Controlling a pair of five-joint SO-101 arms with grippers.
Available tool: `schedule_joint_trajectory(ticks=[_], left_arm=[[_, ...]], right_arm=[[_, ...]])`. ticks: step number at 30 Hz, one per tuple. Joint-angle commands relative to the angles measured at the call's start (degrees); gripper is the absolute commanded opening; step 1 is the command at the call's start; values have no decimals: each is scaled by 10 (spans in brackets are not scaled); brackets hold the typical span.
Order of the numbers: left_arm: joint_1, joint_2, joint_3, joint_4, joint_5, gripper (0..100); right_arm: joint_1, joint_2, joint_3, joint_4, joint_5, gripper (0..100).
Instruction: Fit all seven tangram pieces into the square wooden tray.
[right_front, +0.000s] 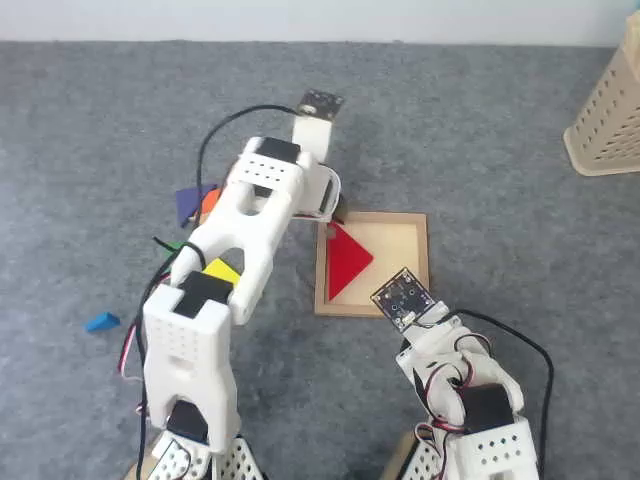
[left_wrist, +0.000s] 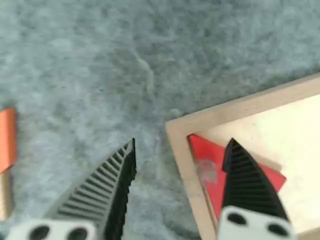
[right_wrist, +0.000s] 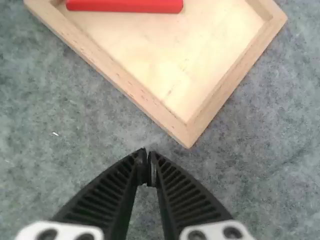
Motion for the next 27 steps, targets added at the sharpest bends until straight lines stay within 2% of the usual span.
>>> schedule_joint_trajectory(ticks=[1,7,10,15,19,27], left_arm=[[21,13,-22,-16,3,270],[4,63,-49,-20,24,269],[-16,84,-86,11,28,267],[-55,125,-152,63,25,190],[-67,141,-187,88,-11,151],[-95,143,-262,156,-53,148]], right_arm=[[0,-8,11,3,-4,8],[0,-8,11,3,-4,8],[0,-8,11,3,-4,8],[0,-8,11,3,-4,8],[0,-8,11,3,-4,8],[0,-8,11,3,-4,8]])
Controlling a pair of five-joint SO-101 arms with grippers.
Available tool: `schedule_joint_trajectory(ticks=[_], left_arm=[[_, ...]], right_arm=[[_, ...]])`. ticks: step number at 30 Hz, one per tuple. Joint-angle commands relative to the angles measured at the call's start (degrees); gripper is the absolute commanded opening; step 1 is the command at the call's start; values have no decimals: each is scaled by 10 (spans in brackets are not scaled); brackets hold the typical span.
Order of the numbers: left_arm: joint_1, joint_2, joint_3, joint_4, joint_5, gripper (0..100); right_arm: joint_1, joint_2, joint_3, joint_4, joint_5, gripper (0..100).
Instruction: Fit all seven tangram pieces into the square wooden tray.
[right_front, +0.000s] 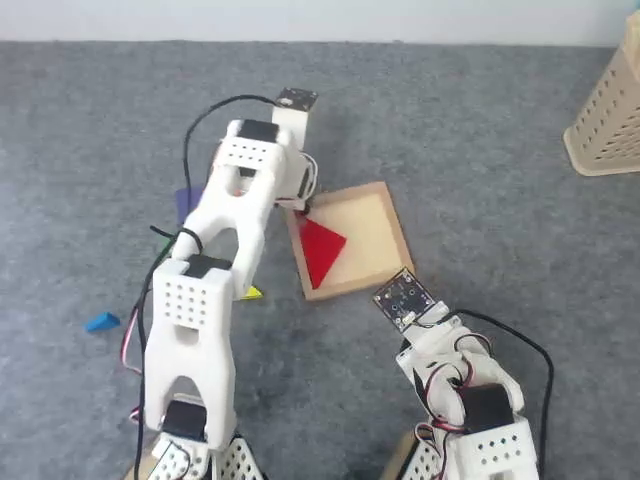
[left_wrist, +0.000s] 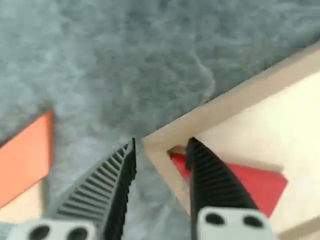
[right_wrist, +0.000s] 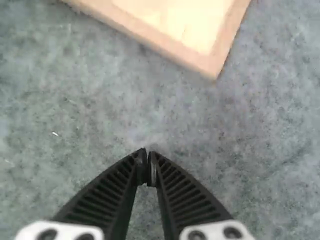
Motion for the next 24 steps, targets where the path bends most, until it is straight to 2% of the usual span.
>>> schedule_joint_trajectory(ticks=[1,9,12,14,20,24], left_arm=[[-33,-7,-64,44,-33,148],[-61,-12,-151,113,-94,152],[-39,-33,-217,188,-84,152],[-14,-59,-218,201,-76,152],[67,-219,-33,177,-48,152],[88,-382,171,86,-17,152]], right_arm=[[0,-8,11,3,-4,8],[0,-8,11,3,-4,8],[0,-8,11,3,-4,8],[0,-8,11,3,-4,8],[0,-8,11,3,-4,8],[0,-8,11,3,-4,8]])
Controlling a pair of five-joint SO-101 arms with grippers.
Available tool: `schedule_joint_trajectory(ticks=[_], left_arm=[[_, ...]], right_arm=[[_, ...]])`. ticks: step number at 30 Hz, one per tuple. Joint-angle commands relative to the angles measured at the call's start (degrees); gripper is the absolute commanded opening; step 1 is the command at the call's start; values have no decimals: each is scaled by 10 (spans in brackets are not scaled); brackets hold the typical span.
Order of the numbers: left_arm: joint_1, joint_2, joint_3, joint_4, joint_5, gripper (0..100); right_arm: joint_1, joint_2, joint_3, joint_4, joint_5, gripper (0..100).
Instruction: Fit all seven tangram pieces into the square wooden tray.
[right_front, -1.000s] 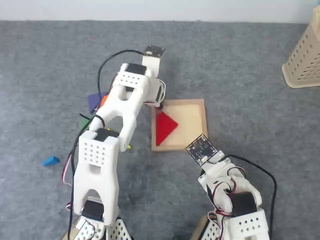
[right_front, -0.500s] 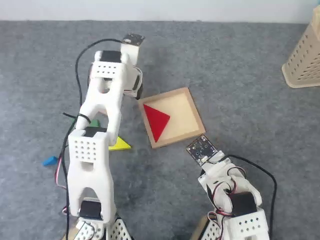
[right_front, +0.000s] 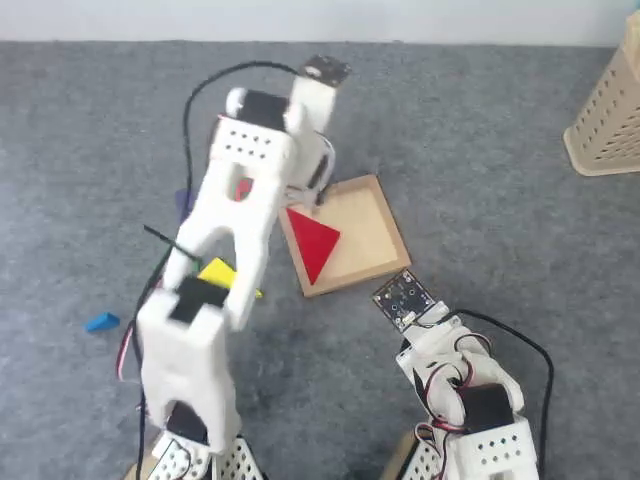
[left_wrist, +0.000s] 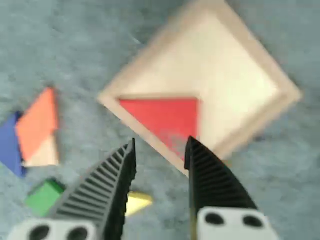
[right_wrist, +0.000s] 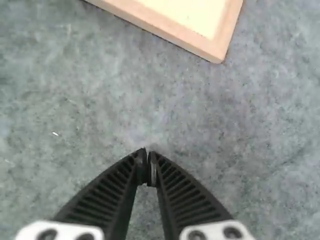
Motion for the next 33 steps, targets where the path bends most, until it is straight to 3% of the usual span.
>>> schedule_joint_trajectory(ticks=[1,5,9,26,33], left_arm=[[16,-220,233,-113,40,152],[-1,-312,449,-248,47,186],[0,-309,554,-309,48,269],[40,-170,575,-396,98,258],[21,-155,575,-403,100,257]], right_arm=[[0,-8,11,3,-4,8],[0,-8,11,3,-4,8],[0,-8,11,3,-4,8],[0,-8,11,3,-4,8],[0,-8,11,3,-4,8]])
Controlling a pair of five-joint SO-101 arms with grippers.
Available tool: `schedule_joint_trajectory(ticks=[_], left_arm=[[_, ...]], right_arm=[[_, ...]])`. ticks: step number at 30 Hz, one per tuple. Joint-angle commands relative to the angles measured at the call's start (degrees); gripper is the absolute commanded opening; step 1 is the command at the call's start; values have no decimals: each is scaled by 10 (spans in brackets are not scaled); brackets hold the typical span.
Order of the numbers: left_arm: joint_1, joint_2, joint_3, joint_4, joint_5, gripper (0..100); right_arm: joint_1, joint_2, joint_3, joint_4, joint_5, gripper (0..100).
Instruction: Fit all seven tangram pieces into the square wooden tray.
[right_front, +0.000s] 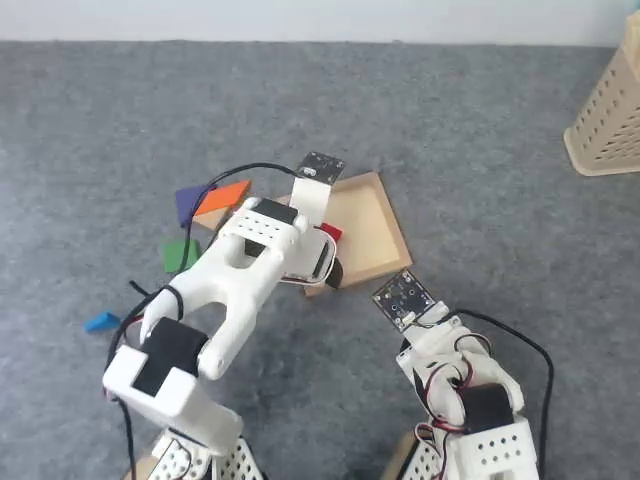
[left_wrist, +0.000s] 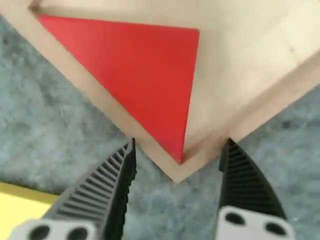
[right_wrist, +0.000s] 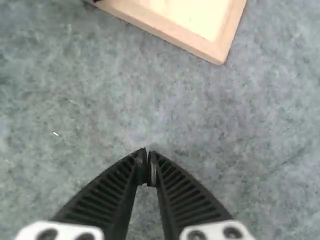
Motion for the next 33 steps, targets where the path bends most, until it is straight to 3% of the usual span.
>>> schedule_joint_trajectory(ticks=[1,13,33], left_arm=[[-21,6,-6,-18,12,257],[-32,5,-40,-17,66,257],[-44,72,-94,-3,80,243]], right_arm=[[0,-8,11,3,-4,8],[0,-8,11,3,-4,8],[0,-8,11,3,-4,8]])
